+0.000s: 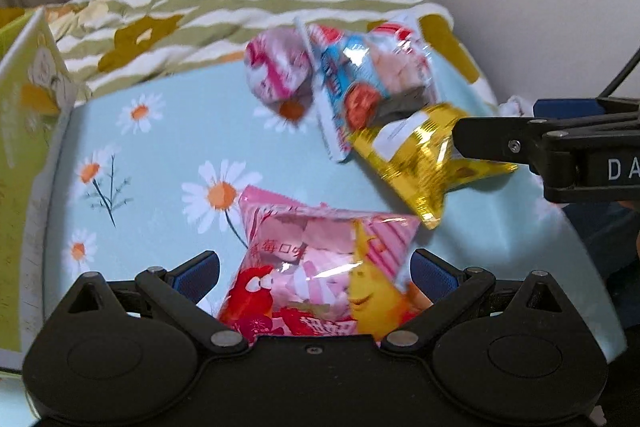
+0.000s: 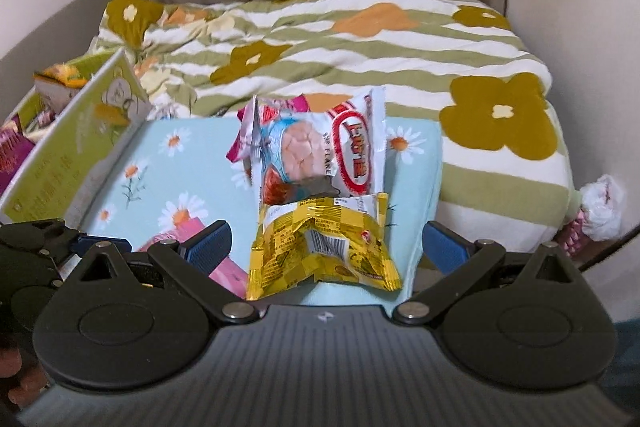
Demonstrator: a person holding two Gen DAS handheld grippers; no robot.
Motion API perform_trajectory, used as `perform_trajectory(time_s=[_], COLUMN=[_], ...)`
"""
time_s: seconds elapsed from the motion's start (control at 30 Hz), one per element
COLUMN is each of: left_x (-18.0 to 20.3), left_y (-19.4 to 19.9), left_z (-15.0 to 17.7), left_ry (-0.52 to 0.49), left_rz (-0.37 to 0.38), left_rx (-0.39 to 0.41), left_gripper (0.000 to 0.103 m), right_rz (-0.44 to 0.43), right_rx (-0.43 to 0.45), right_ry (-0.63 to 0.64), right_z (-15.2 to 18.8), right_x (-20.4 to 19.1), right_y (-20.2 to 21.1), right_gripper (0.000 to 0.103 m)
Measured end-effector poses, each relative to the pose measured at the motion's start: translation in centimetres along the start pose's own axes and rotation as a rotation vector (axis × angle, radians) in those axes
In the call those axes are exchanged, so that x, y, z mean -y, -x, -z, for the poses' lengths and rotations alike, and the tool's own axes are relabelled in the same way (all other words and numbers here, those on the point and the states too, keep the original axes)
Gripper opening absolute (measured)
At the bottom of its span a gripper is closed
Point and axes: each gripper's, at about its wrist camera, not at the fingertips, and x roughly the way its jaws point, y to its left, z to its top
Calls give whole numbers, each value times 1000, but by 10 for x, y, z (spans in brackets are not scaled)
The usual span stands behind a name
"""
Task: Organize snacks
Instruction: 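Grasp the pink candy bag with left tool while right tool grasps yellow bag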
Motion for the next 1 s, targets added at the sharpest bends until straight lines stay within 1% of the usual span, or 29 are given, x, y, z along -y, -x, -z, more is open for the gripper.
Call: perform_trajectory(time_s=[0.07,0.13,0.2,0.4,0.73,1.0], left_x=[-4,-6,-8,-10,-29,-40], left_y=[-7,-11,-15,-14,-7,-2], left_z=[1,1,1,3,10,13], left_ry=[13,29,48,49,134,152], left_rz=[11,29,48,43,-14,-46], left_rx=[-4,-7,-15,-4,7,15], left_gripper=[102,99,89,83,82,82], right_rz=[0,1,-4,-17,0,-25], right_rx=[-10,-24,-37,-67,-124,-158], right_ry=[28,49,53,44,84,54], right_z=[0,1,2,0,-3,0], right_x=[-2,-4,-4,-2,-5,-4], right_y=[-11,-21,-29,-43,-71,-87], right_gripper=[103,103,103,103,103,103])
